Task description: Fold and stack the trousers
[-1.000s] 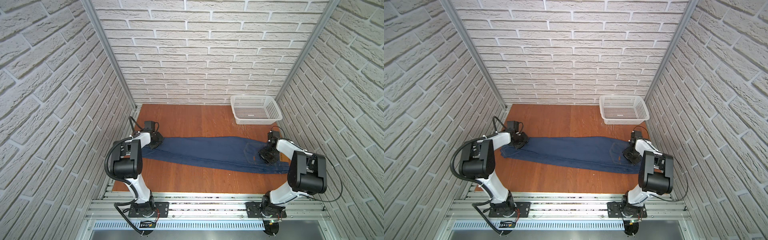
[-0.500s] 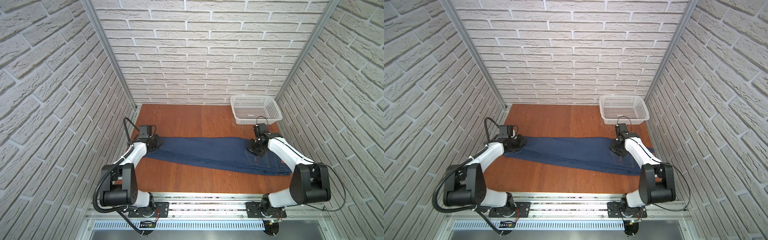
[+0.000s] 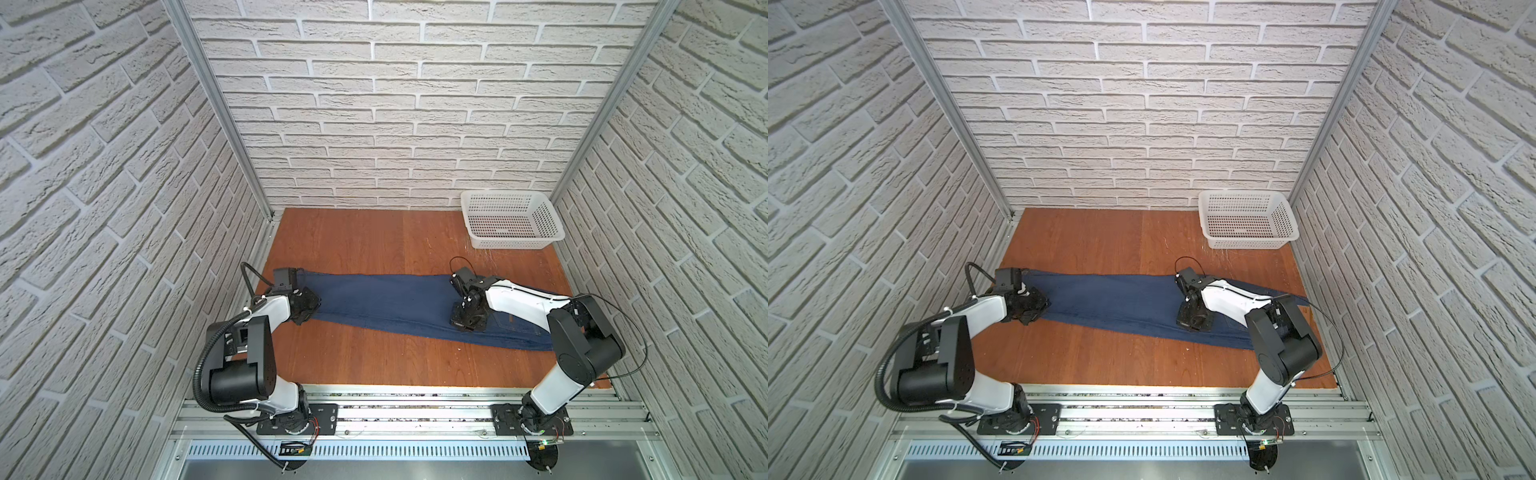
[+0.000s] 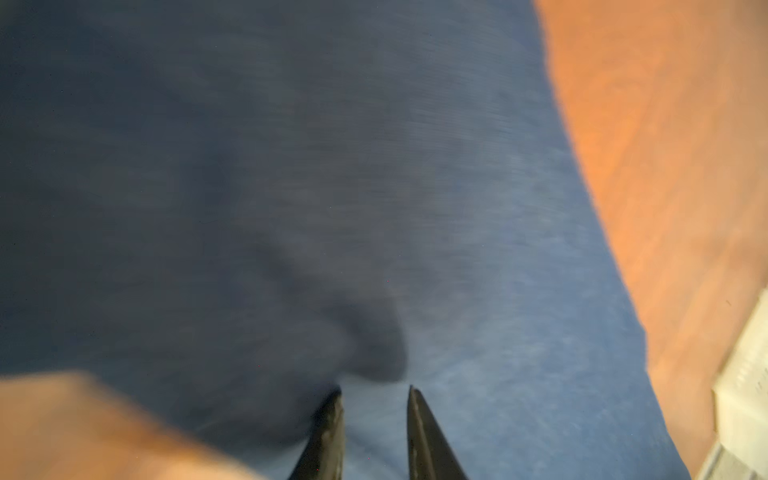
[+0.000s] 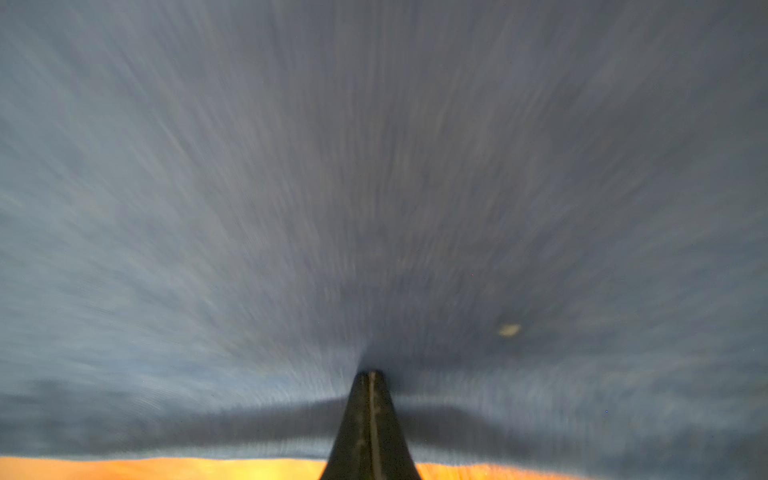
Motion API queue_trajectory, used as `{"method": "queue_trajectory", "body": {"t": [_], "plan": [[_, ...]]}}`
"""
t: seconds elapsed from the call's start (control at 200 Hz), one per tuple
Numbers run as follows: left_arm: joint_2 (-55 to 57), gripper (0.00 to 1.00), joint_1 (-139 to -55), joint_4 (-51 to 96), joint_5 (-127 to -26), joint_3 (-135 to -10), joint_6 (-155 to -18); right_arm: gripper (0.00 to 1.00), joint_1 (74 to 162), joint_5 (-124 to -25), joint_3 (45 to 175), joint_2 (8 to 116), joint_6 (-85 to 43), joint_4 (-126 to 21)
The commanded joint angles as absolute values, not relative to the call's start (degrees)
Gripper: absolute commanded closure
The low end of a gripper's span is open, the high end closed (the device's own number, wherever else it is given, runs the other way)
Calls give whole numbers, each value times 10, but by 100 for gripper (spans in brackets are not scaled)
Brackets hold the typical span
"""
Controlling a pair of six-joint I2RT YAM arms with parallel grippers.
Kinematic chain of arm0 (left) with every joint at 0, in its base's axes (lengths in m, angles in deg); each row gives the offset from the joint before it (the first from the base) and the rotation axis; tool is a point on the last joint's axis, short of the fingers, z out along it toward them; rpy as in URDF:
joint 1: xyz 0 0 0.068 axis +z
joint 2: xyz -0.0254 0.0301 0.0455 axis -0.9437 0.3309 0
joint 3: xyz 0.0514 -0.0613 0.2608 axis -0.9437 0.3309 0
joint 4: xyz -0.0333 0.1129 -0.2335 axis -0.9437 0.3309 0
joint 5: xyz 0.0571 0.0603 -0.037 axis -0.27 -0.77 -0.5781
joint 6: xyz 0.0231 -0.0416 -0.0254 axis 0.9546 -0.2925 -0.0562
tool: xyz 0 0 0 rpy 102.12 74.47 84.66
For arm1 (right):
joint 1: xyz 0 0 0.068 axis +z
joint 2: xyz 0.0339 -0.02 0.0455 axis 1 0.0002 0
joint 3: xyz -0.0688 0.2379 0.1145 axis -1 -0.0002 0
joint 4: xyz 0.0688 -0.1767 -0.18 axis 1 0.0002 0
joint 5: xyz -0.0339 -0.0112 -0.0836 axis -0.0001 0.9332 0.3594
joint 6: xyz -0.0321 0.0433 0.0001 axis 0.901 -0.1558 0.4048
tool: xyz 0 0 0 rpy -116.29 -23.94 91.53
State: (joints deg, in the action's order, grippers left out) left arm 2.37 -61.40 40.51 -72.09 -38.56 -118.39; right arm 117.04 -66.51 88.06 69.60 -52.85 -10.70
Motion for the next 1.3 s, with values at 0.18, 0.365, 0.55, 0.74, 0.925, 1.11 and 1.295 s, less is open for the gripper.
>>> {"method": "queue_trajectory", "body": {"t": [0.18,0.365,0.55,0.74,0.925,1.11,1.295], "plan": [[-92,72,-551,491,-746,-380,-1173,95,1243,-663,832,694,-558,-95],[-136,61,-513,521,-741,-390,-1168,95,1245,-631,886,664,-536,-49],[-139,41,-449,535,-726,-399,-1165,83,1227,-540,957,610,-501,24],[-113,32,-404,495,-708,-399,-1182,79,1122,-530,941,588,-450,14],[-75,27,-404,407,-693,-388,-1227,79,1022,-558,919,592,-398,-27],[-37,26,-404,348,-690,-396,-1256,80,962,-604,913,628,-367,-52],[15,33,-411,333,-705,-425,-1258,81,931,-624,899,649,-357,-68]]}}
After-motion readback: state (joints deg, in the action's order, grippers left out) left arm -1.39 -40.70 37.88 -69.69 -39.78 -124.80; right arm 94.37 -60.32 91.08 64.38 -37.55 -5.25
